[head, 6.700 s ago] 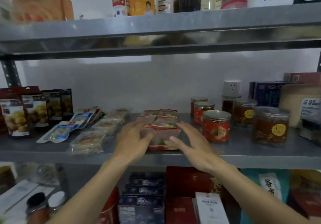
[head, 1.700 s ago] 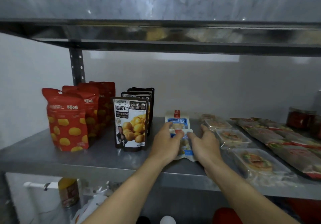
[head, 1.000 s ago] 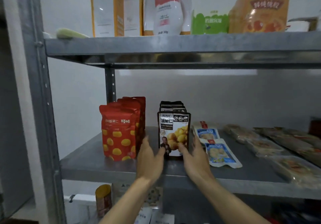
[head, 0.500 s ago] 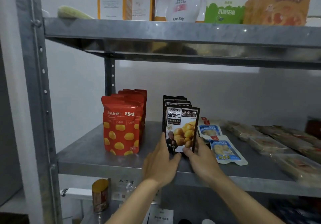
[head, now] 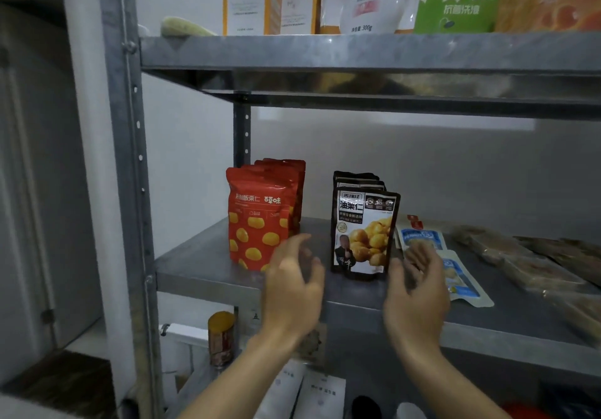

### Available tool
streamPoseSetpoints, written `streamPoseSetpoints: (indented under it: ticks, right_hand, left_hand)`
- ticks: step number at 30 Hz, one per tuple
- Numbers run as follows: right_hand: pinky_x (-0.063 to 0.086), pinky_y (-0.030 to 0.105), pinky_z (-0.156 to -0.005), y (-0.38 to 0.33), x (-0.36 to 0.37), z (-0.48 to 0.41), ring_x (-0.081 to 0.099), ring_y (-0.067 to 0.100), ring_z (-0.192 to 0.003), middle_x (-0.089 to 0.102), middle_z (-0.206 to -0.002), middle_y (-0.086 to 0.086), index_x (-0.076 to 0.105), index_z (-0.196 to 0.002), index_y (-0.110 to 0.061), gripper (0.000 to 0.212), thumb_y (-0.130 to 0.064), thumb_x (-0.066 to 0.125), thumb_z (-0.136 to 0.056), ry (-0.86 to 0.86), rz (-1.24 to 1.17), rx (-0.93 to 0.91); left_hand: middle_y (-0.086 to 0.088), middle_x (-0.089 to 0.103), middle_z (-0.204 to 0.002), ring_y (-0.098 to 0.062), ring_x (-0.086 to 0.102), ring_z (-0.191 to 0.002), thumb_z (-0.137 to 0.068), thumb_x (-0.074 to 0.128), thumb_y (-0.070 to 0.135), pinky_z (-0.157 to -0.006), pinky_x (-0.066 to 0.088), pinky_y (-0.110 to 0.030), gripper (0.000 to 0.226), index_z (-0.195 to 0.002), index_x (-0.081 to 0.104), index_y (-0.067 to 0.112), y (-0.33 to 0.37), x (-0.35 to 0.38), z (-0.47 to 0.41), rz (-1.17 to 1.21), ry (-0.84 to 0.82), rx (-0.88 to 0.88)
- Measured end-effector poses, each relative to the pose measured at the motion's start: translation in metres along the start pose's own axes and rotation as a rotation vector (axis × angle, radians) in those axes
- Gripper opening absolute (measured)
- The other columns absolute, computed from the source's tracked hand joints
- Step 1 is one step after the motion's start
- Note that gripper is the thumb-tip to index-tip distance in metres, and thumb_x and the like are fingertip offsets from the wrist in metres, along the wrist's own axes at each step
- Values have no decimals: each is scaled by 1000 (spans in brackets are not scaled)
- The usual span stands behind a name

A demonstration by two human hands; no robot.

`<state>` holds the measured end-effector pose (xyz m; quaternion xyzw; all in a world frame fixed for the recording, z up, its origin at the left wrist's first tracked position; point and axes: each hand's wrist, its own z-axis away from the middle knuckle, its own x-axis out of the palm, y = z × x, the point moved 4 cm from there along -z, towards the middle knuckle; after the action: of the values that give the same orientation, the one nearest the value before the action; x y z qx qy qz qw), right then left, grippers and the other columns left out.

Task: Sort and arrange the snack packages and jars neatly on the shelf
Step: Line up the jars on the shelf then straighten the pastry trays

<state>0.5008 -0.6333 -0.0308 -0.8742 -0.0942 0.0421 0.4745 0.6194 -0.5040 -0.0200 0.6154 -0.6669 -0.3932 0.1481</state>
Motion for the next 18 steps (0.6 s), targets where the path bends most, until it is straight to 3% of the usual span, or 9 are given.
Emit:
streamPoseSetpoints:
  ticks: [2,4,6,9,12,14,18]
  right_hand:
    - [47,28,-97,-14,9,17,58,4,-109,59,-118,-9,49,-133,-13,44,-12,63,-91,-4,-48,-141]
    - [46,21,-95,-24,34,26,58,2,-107,59,-115,-12,50,-131,-16,43,-10,64,-90,-146,-56,-197]
    - [43,24,-99,-31,71,30,54,2,-111,54,-121,-14,46,-136,-21,48,-16,62,-92,-364,-15,-134]
    - [39,30,-107,-33,119,32,48,7,-121,46,-127,-15,34,-147,-22,60,-25,60,-94,-617,42,30]
    - [43,29,-104,-27,147,31,56,3,-115,58,-122,-21,43,-139,-31,46,-30,58,-95,-734,66,85]
    - [46,29,-100,-23,154,30,61,3,-109,65,-117,-18,46,-136,-35,42,-31,57,-96,-756,97,86]
    - [45,32,-104,-20,158,27,60,2,-112,65,-120,-18,42,-139,-35,46,-33,57,-96,-767,156,46]
  left_hand:
    - [7,56,-101,-12,55,-96,-90,61,18,-78,51,-28,27,-115,53,24,-8,-27,-7,4,197,-1]
    - [5,52,-112,-15,52,-105,-90,62,22,-85,50,-33,33,-120,48,22,-22,-46,-18,3,268,-93]
    - [2,47,-127,-18,46,-119,-90,62,27,-97,46,-41,47,-131,39,22,-43,-61,-32,-33,289,-186]
    - [-2,34,-150,-23,35,-136,-90,61,37,-108,38,-48,72,-147,20,22,-72,-72,-49,-30,181,-335]
    - [-3,39,-149,-25,43,-133,-91,62,32,-105,38,-44,79,-150,10,23,-90,-69,-60,80,-17,-368]
    - [3,50,-139,-20,50,-126,-90,64,29,-101,42,-39,71,-146,19,29,-97,-65,-65,82,-118,-330]
    - [14,54,-125,-15,54,-120,-87,67,33,-101,46,-44,56,-132,34,37,-106,-61,-72,68,-183,-269]
